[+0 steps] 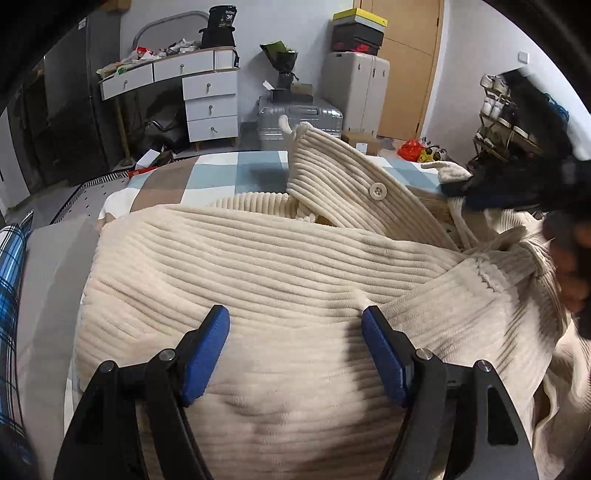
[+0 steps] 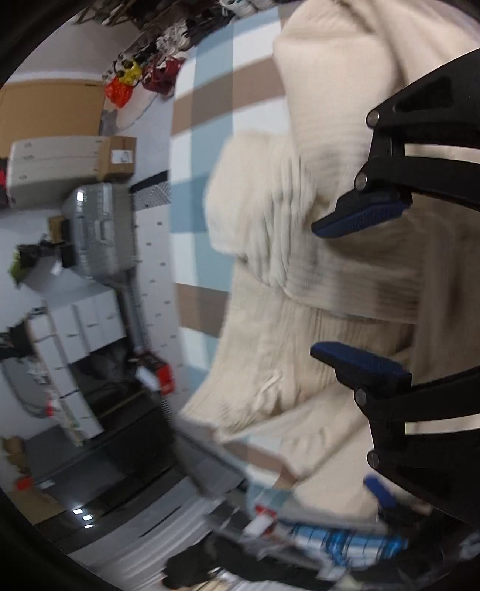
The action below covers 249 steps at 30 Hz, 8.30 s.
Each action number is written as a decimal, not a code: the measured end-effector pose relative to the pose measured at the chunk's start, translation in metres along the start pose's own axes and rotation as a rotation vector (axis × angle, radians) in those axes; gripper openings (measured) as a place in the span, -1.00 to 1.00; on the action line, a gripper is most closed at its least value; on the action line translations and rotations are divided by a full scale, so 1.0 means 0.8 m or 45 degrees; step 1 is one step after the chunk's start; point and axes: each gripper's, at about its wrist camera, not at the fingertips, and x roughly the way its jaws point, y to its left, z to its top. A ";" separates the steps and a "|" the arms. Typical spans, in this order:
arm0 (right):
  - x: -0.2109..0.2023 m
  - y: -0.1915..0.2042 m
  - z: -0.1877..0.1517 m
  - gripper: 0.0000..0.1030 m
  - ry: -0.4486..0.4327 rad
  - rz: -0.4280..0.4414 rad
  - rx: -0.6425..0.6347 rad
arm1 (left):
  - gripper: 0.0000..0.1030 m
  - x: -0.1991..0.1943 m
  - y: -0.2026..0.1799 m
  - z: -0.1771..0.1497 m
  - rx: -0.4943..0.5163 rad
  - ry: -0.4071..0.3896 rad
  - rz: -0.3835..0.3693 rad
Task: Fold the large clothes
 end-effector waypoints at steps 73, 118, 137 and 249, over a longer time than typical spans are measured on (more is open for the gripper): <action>-0.049 -0.013 -0.031 -0.89 -0.054 0.311 0.163 | 0.39 -0.005 0.008 0.007 -0.054 0.002 -0.072; -0.206 -0.088 -0.319 0.52 -0.041 0.094 0.090 | 0.85 -0.143 0.053 -0.112 0.015 0.116 0.008; -0.246 -0.063 -0.425 0.52 -0.123 0.123 0.131 | 0.97 -0.193 0.050 -0.213 -0.079 0.224 -0.020; -0.423 -0.230 -0.455 -0.94 -0.545 0.452 0.539 | -0.99 -0.298 0.111 -0.167 -0.329 -0.053 -0.470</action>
